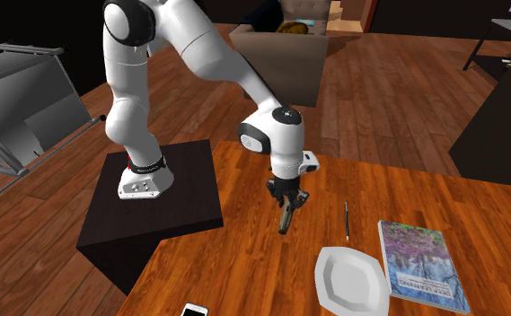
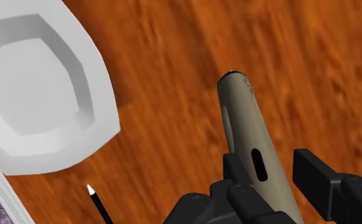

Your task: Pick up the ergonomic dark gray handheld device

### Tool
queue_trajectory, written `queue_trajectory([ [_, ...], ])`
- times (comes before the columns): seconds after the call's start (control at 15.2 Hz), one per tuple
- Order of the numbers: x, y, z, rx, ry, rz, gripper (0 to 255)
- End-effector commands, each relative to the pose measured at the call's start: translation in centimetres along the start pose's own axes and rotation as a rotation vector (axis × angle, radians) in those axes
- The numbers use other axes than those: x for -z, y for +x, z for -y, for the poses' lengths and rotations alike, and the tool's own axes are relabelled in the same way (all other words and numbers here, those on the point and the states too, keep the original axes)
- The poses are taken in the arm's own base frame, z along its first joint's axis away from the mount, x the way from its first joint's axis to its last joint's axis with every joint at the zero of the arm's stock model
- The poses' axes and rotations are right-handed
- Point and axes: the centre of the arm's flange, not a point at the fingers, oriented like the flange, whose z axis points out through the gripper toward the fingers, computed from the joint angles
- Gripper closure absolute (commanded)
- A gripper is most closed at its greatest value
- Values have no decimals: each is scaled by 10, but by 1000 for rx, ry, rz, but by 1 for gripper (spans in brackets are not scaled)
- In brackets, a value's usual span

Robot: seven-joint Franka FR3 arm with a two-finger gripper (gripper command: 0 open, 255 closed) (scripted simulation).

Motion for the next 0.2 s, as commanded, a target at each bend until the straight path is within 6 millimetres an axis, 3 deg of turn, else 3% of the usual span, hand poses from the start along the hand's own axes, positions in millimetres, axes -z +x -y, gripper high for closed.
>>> queue_trajectory([
  [0.0, 11, 0, -1, 0, 0, 0, 255],
  [0.13, 12, 0, -1, 0, 0, 0, 255],
])
